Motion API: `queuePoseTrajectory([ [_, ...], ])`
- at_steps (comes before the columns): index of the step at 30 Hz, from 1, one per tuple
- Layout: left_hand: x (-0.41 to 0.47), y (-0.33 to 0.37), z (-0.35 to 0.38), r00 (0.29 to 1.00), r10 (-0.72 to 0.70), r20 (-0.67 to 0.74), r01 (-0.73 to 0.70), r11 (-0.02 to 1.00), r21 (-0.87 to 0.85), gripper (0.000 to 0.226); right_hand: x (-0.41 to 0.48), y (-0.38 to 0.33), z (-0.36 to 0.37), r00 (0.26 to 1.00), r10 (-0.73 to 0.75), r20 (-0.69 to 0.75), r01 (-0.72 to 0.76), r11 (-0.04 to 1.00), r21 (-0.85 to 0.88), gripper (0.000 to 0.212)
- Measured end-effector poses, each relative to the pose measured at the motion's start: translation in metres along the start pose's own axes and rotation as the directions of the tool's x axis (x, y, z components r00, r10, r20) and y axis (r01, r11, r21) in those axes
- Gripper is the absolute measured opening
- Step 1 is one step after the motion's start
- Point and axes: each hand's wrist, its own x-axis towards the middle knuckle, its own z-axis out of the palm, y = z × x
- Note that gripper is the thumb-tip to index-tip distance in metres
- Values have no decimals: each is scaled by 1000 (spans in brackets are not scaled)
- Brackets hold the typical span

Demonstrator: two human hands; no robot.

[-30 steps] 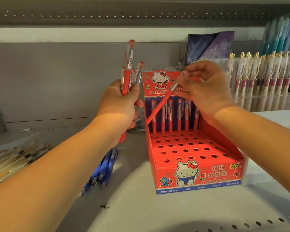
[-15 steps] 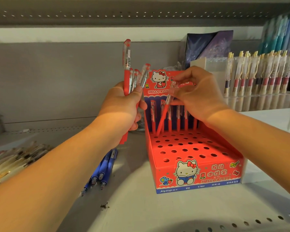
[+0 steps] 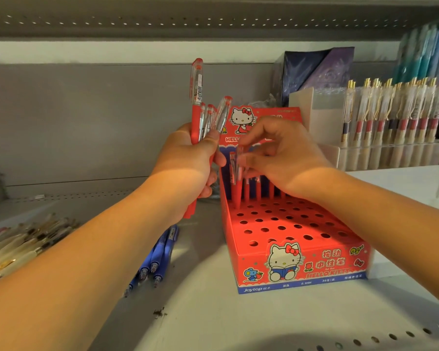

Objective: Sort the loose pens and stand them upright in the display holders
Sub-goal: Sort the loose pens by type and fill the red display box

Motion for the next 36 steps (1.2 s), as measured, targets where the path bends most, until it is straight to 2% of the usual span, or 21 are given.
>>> queuePoseTrajectory([
  [3, 0, 1, 0, 1000, -4, 1, 4, 1000, -12, 17, 2, 5, -2, 997, 33, 71, -28, 997, -72, 35],
  [6, 0, 0, 1, 1000, -16, 16, 16, 999, -31, 16, 3, 8, -7, 984, 40, 171, 0, 973, -229, 37],
  [8, -1, -1, 1, 999, -13, 44, 15, 999, -44, 16, 0, 8, -6, 970, 76, 229, -16, 968, -252, 36],
  [11, -2, -2, 1, 994, -14, 108, 23, 996, -89, 15, -1, 2, -5, 980, 27, 197, 32, 957, -288, 36],
  [13, -4, -3, 1, 985, -14, 172, 31, 995, -96, 14, 1, -3, -6, 993, -7, 119, 30, 981, -191, 34],
  [15, -6, -4, 2, 970, -4, 244, 23, 997, -74, 16, 3, -9, -7, 998, 19, 64, -22, 998, 50, 29],
  [17, -8, -4, 2, 956, 14, 295, -1, 999, -45, 16, 3, -14, -6, 995, 78, 65, -95, 941, 323, 19],
  [18, -8, -4, 2, 952, 20, 307, -10, 999, -33, 16, 3, -15, -6, 994, 95, 62, -112, 914, 391, 15],
  [22, -10, -4, 2, 945, -12, 325, 16, 1000, -11, 18, 3, -16, -9, 992, 124, 6, -116, 908, 402, 9],
  [26, -7, -5, 2, 947, -3, 321, -28, 995, 92, 14, 5, -19, -10, 975, 205, -84, -141, 868, 476, 30],
  [29, -5, -7, 1, 954, 23, 300, -77, 982, 171, 10, 2, -21, -8, 973, 221, -67, -153, 833, 532, 34],
  [33, -6, -7, 1, 952, -37, 304, 0, 993, 119, 13, 2, -21, -12, 970, 239, -49, -174, 820, 545, 34],
  [36, -5, -7, 1, 968, -61, 242, 34, 993, 116, 17, 8, -20, -21, 952, 292, -96, -191, 805, 561, 36],
])
